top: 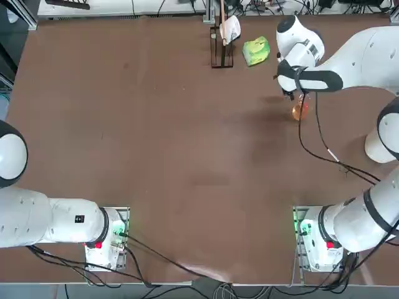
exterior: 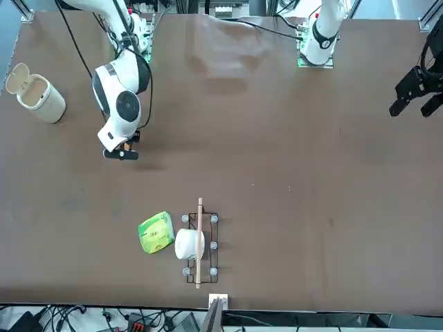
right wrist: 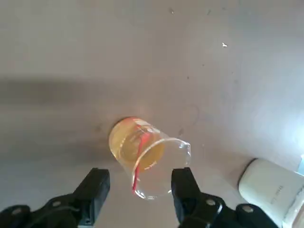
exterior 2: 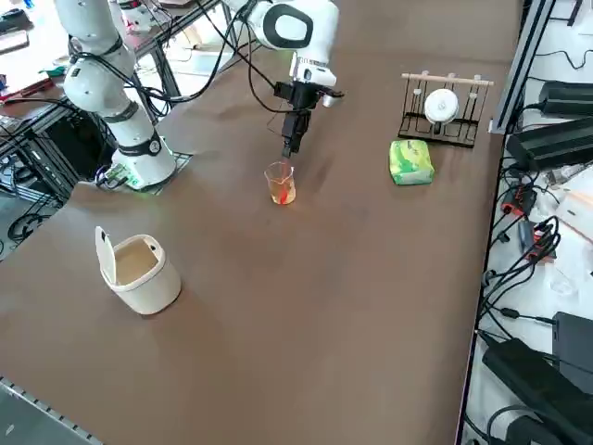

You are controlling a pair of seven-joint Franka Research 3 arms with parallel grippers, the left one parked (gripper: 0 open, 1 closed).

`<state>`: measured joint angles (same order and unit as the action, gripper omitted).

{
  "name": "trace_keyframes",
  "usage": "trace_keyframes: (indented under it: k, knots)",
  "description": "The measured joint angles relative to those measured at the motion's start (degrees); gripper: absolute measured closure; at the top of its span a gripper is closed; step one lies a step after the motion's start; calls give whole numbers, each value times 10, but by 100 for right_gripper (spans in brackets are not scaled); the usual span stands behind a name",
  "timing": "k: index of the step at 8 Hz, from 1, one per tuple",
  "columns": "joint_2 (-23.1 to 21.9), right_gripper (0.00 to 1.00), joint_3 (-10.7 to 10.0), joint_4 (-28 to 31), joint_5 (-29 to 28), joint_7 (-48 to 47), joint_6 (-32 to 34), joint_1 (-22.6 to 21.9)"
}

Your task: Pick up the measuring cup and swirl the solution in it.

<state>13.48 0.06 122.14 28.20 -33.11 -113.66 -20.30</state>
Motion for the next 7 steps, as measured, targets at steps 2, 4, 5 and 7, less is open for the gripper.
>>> trace_keyframes:
  k: [2, 4, 5, 7]
  knots:
    - [1, 25, -1, 0, 0, -1, 4, 0]
    - [3, 29, -1, 0, 0, -8, 5, 0]
    - [5, 30, -1, 0, 0, -11, 5, 0]
    - [6, 36, -1, 0, 0, -14, 6, 0]
